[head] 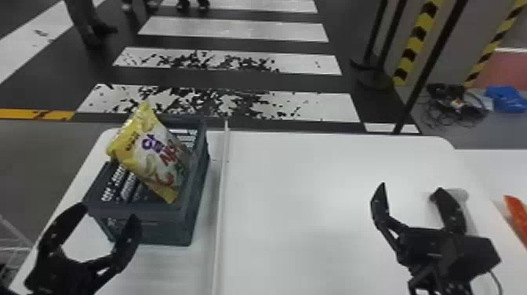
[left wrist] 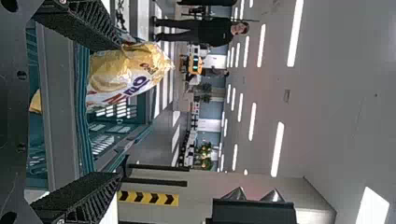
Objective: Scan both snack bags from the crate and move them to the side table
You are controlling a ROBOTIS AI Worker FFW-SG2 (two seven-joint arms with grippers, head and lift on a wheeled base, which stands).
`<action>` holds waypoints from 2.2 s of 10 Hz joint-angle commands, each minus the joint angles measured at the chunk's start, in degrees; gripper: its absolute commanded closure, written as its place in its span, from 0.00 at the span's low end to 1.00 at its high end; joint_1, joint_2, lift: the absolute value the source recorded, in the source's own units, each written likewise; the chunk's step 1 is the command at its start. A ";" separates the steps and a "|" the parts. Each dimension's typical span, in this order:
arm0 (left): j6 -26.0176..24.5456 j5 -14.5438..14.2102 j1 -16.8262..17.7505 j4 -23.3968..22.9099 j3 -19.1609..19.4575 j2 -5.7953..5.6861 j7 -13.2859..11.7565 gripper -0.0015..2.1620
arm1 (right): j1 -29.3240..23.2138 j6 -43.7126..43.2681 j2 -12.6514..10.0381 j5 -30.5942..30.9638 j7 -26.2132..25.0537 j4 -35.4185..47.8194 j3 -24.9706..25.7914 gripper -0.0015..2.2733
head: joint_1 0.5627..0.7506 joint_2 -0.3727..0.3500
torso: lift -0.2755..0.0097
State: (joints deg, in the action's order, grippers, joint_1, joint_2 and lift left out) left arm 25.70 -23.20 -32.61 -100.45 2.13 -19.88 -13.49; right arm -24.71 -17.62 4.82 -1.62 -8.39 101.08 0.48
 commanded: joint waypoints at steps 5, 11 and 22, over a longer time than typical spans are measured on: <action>-0.53 0.35 -0.97 -4.05 -0.90 0.19 0.31 0.01 | -4.12 -7.20 -3.15 1.79 -2.25 -3.17 -3.46 0.02 | 0.70 0.58 | 0.62; -26.01 -1.93 2.28 -16.26 8.42 -2.18 0.13 0.02 | -4.12 -7.03 -3.06 1.62 -2.25 -4.92 -4.08 0.02 | 0.70 0.59 | 0.62; -39.02 0.00 31.64 7.82 2.80 -5.52 -3.29 0.02 | -3.68 -4.92 -3.06 1.79 -2.16 -5.19 -4.34 0.02 | 0.70 0.71 | 0.62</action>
State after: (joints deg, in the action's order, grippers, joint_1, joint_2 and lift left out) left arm -13.37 -23.86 -2.24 -93.80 5.67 -25.37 -16.66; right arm -28.50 -22.57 1.74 0.18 -10.54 95.88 -3.85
